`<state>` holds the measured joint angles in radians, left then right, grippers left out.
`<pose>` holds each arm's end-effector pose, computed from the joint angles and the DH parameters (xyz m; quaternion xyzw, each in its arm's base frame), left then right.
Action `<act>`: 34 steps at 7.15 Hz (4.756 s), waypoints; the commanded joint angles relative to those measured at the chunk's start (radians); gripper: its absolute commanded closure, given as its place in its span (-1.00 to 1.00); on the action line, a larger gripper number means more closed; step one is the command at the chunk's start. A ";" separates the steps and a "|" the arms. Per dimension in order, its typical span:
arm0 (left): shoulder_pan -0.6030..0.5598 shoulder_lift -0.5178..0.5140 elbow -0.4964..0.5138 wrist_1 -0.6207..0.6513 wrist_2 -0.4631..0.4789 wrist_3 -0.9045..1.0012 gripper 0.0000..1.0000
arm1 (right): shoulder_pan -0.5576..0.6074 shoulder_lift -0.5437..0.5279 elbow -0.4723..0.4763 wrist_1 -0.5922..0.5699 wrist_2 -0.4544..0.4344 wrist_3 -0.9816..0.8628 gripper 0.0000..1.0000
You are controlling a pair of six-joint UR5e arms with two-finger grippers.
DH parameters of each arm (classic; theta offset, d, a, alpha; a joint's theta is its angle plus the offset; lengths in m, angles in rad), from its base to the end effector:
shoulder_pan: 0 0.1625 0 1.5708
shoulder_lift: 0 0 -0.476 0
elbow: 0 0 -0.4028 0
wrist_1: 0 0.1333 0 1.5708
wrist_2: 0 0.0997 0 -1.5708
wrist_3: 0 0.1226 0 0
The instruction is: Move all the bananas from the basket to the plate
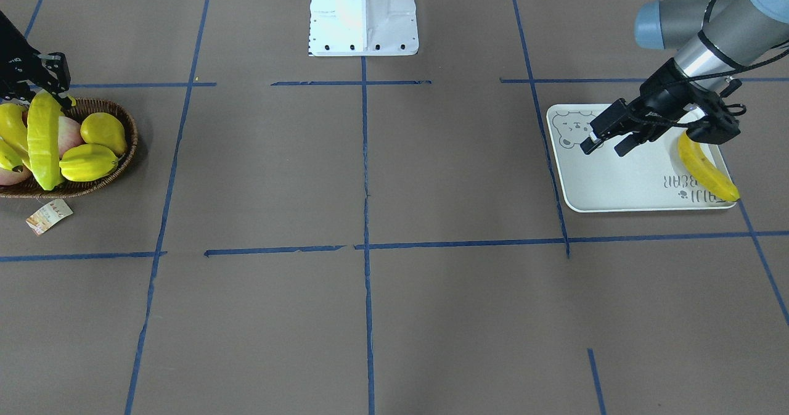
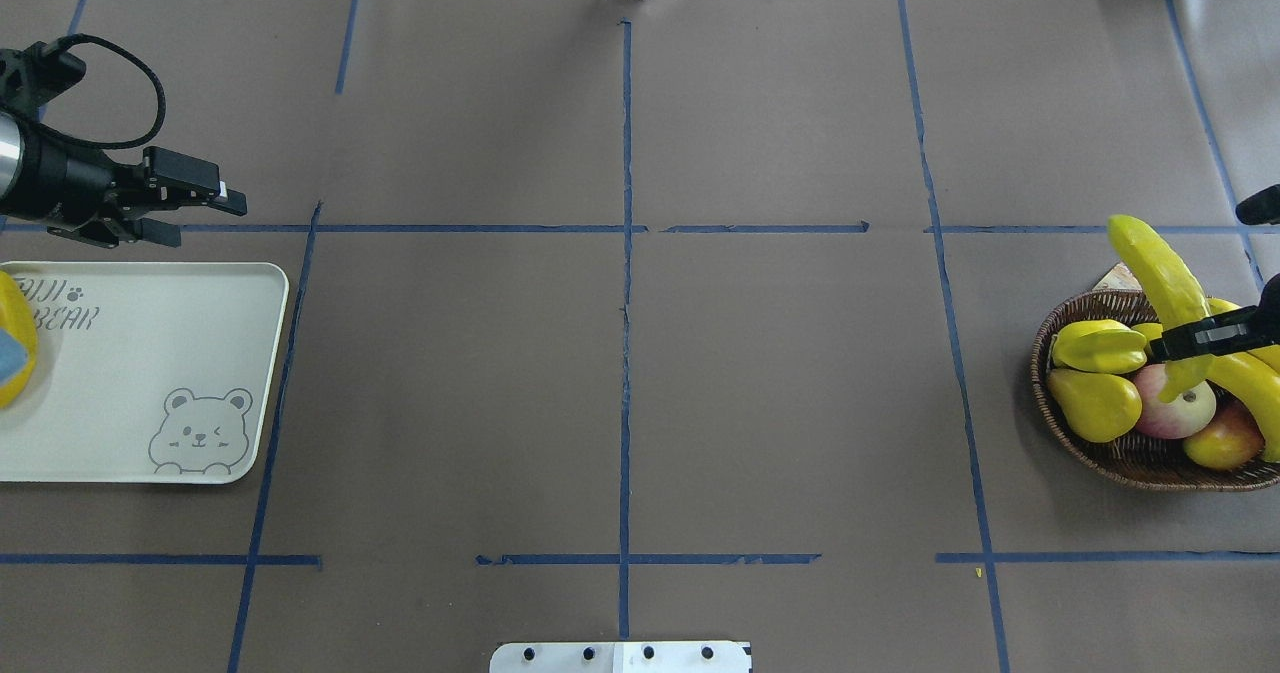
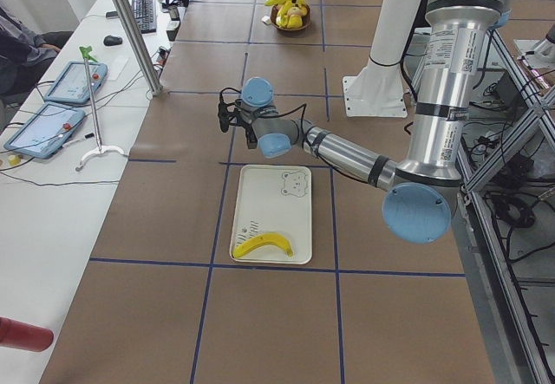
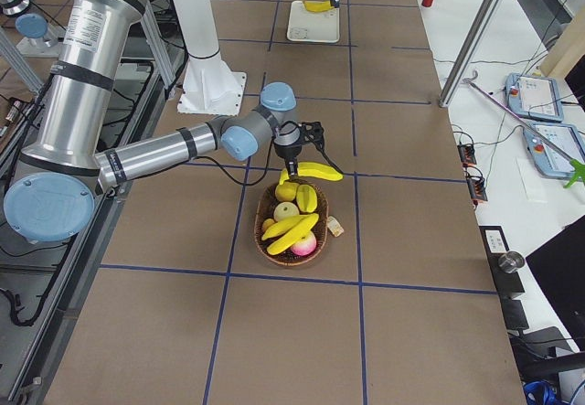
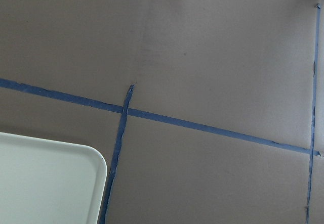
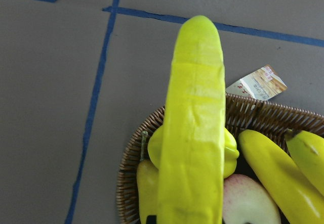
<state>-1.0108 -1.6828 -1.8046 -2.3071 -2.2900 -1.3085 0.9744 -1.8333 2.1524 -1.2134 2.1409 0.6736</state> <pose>0.2532 -0.5027 0.4543 0.0440 0.5670 -0.1246 0.8131 -0.1699 -0.3697 0.5139 0.0990 -0.4025 -0.0583 0.9082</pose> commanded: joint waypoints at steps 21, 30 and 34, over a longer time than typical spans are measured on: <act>0.392 -0.575 0.174 0.002 0.330 -0.479 -0.68 | -0.554 0.669 -0.304 0.557 -0.496 0.785 0.80; 0.399 -0.574 0.165 -0.002 0.334 -0.514 1.00 | -0.554 0.701 -0.324 0.552 -0.501 0.802 -0.57; 0.388 -0.549 0.163 -0.002 0.334 -0.494 1.00 | -0.536 0.704 -0.321 0.543 -0.495 0.802 -0.99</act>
<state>-0.6183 -2.2446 -1.6412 -2.3086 -1.9558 -1.8121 0.4314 -1.1283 1.8310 -0.6659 1.6421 1.4759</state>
